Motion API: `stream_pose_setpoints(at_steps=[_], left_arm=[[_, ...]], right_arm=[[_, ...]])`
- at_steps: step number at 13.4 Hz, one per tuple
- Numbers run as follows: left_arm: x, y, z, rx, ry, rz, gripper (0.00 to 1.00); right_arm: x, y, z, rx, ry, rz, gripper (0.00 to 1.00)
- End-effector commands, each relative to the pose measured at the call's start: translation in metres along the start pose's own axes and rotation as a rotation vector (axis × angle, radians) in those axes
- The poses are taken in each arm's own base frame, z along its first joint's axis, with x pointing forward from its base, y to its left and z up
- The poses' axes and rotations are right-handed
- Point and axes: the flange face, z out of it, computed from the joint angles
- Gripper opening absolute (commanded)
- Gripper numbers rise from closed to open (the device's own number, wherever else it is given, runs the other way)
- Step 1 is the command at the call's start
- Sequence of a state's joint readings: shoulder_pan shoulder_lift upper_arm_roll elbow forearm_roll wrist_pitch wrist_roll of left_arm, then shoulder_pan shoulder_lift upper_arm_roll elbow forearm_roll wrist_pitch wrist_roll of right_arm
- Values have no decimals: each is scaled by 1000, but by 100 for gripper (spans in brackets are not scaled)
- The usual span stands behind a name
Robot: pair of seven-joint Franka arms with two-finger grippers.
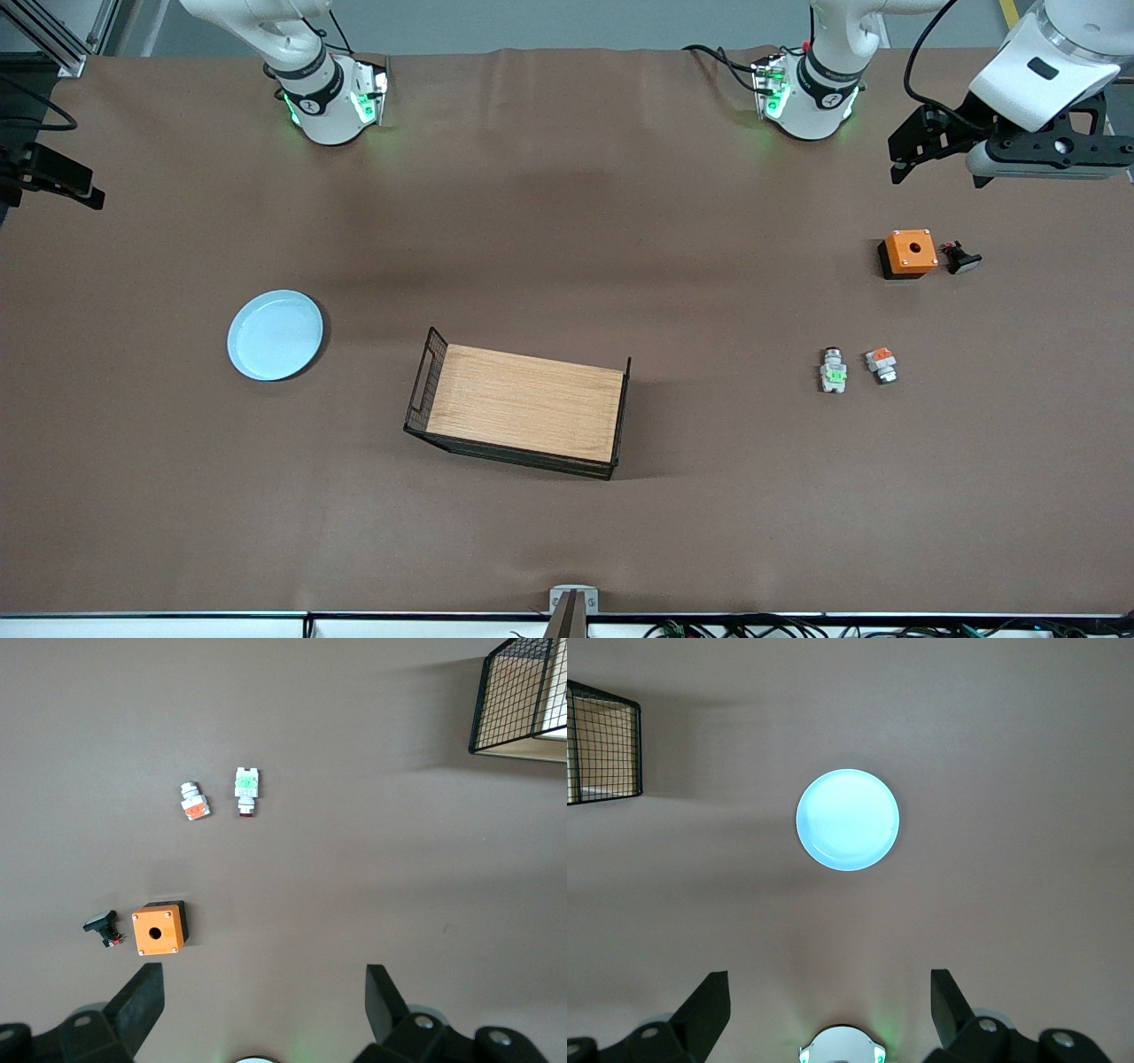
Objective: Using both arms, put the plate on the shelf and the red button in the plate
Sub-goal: 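Move the left gripper down over the green-topped push button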
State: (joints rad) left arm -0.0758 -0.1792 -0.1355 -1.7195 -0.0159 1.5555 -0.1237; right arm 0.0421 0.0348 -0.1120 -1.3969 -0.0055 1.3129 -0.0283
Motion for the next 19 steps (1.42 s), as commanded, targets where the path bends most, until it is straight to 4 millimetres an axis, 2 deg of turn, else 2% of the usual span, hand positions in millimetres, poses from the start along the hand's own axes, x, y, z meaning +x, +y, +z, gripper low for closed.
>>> stream_pose_setpoints(at_steps=[1,4,8,10,12,13,15,17,19], left_arm=[[0,3,0,-13,6,-3,100],[4,1,5,-15,-5,-3,100],[31,3,46,-16,-47,16,100],[40,2,83,-13,-48,15,100],[43,-1,136,-11,-22,10,100],[42,-12,165,-5,8,8,100],[44,-47,210,-7,13,52,100],[53,-80,241,-21,-15,76,100],[61,-87,267,-34,-19,62,100]], right_arm=[[0,0,-6,-7,7,17,100],[0,-1,-6,-3,7,16,100],[0,-2,-6,4,7,15,100],[1,-3,-4,7,4,13,100],[2,-1,-4,10,4,15,100],[3,-2,-2,11,1,15,100],[9,-4,7,17,-17,12,100],[25,-5,29,32,-61,12,100],[37,-3,48,92,-95,6,100]])
